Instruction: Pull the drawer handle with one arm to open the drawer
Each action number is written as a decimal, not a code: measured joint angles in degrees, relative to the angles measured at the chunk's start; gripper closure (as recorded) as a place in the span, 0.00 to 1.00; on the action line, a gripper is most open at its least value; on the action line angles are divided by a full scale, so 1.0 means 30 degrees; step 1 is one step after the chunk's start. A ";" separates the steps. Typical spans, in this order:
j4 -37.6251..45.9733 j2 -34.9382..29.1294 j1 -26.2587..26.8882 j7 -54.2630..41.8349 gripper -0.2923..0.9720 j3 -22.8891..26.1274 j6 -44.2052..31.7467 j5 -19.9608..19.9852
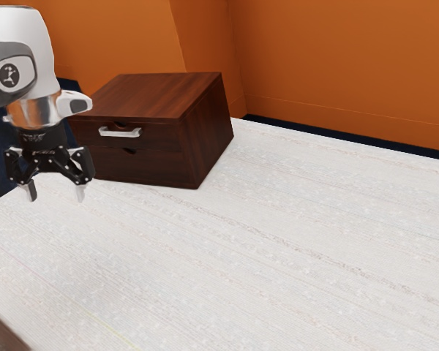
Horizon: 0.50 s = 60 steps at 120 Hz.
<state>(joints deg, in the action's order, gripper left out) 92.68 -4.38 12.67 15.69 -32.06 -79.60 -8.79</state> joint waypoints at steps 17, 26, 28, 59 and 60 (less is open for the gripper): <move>0.0029 0.0085 -0.1365 -0.1923 0.23 0.0102 -0.0669 0.0556; 0.0316 0.0143 -0.1812 -0.3942 0.23 0.0188 -0.1328 0.1090; 0.0386 0.0163 -0.1804 -0.4623 0.23 0.0207 -0.1516 0.1204; 0.1159 0.1145 -0.0167 -1.5374 0.23 0.1036 -0.5077 0.3389; 0.1160 0.1135 -0.0059 -1.5663 0.23 0.1020 -0.5150 0.3442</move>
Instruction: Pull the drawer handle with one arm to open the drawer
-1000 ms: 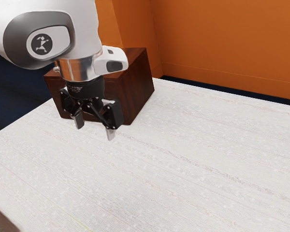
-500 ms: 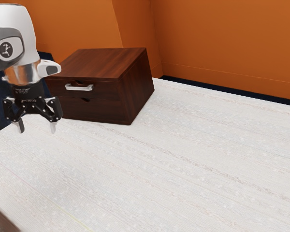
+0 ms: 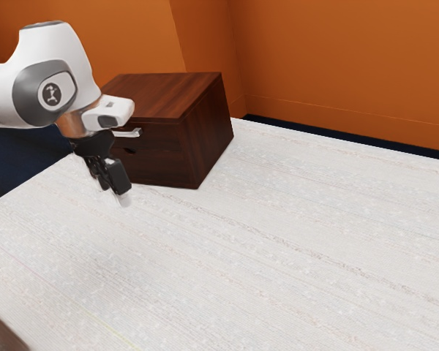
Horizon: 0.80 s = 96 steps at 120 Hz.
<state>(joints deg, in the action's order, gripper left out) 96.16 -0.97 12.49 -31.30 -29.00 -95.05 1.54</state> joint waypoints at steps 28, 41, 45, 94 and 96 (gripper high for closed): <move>-0.0369 -0.0233 0.0049 -0.6362 0.23 0.0103 -0.0822 0.1104; -0.0600 0.0367 -0.0751 -0.8435 0.23 0.0043 -0.1049 0.1599; -0.1032 0.0898 -0.1073 -0.9000 0.23 0.0009 -0.1117 0.1739; -0.4565 0.4409 -0.1344 -1.3838 0.23 0.1273 -0.3707 0.4146; -0.4658 0.4491 -0.1371 -1.3964 0.23 0.1325 -0.3850 0.4240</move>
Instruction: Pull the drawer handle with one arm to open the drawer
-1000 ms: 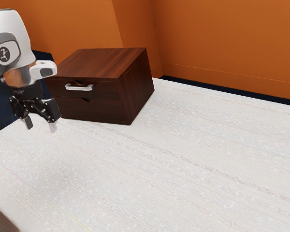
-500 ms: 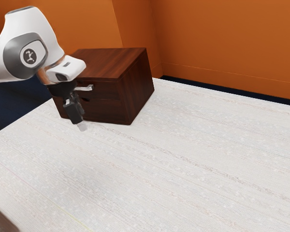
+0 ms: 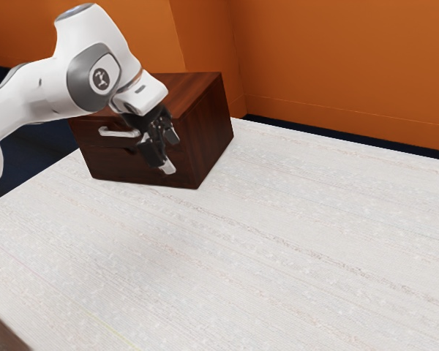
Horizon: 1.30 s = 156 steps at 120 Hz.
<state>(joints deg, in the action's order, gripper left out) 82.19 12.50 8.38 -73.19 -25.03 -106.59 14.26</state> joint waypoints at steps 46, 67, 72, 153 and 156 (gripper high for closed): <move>-0.3357 0.2832 -0.3322 -0.1621 0.23 0.1407 -0.1730 0.2462; -0.0987 0.1321 -0.3223 -0.2094 0.23 0.1395 -0.2471 0.1860; -0.0518 0.0867 -0.3168 -0.2181 0.23 0.1397 -0.2664 0.1624; -0.0402 0.1411 -0.6189 -0.2853 0.23 0.1225 -0.4125 0.1018; -0.0393 0.1410 -0.6341 -0.2887 0.23 0.1223 -0.4147 0.1002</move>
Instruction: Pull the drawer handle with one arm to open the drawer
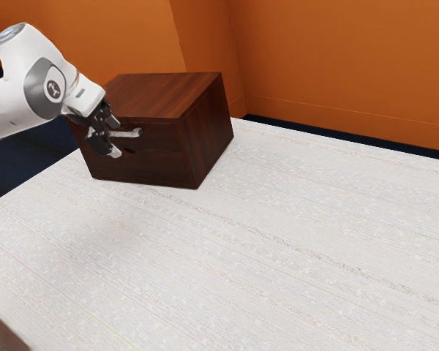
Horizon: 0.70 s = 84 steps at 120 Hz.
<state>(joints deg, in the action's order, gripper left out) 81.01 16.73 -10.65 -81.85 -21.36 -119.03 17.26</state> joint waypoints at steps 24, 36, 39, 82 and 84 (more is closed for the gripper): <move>-0.0035 0.0140 -0.0505 -0.0270 0.23 0.0024 -0.0102 0.0024; -0.0066 0.0297 -0.0480 -0.0387 0.23 0.0029 -0.0125 0.0057; -0.0094 0.0319 -0.0458 -0.0419 0.23 0.0029 -0.0131 0.0062; -0.0215 -0.0516 -0.0029 -0.0769 0.23 0.0309 0.0020 0.0059; -0.0200 -0.0508 -0.0020 -0.0785 0.23 0.0324 0.0031 0.0063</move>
<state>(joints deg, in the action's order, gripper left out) 80.41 15.21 -10.71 -84.21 -20.38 -118.94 17.45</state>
